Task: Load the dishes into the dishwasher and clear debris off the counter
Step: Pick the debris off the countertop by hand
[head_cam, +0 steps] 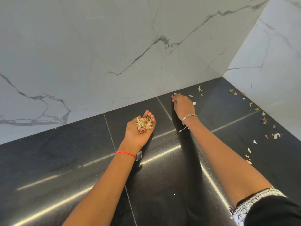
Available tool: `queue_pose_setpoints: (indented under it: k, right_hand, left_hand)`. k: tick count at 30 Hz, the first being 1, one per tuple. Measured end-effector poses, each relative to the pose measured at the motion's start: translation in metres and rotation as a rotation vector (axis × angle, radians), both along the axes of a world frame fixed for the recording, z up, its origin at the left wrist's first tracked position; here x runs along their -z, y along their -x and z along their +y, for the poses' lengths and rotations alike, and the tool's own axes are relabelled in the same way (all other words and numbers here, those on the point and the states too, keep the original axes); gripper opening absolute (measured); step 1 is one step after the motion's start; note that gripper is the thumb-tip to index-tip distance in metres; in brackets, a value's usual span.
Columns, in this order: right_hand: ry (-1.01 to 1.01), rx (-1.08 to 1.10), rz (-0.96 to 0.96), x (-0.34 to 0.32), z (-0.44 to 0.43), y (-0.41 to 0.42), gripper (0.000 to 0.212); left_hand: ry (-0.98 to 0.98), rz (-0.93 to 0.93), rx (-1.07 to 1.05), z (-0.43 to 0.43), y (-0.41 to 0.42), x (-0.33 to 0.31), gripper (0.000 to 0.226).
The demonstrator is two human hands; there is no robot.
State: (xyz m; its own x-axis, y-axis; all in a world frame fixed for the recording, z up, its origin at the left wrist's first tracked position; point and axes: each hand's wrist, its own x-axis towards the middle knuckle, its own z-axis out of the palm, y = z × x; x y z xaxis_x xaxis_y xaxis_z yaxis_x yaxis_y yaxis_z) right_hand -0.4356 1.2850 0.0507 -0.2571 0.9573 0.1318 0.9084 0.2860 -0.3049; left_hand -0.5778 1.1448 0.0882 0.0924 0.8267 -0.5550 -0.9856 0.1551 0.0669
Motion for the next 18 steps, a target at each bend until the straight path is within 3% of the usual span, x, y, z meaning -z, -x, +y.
queue_pose_setpoints:
  k: [6,14,18]
  right_hand:
    - [-0.093,0.167,-0.027,-0.003,0.006,-0.016,0.028]
    - [0.126,0.032,0.219,-0.002,0.009,-0.039,0.038]
    - [0.158,-0.092,0.216,0.000,-0.006,-0.047,0.038]
  left_hand:
    - [-0.015,0.000,0.000,-0.001,0.002,0.000,0.037]
    - [-0.029,0.000,0.006,0.002,0.000,0.002,0.037]
    - [-0.030,-0.009,0.007,0.001,-0.004,0.003,0.037]
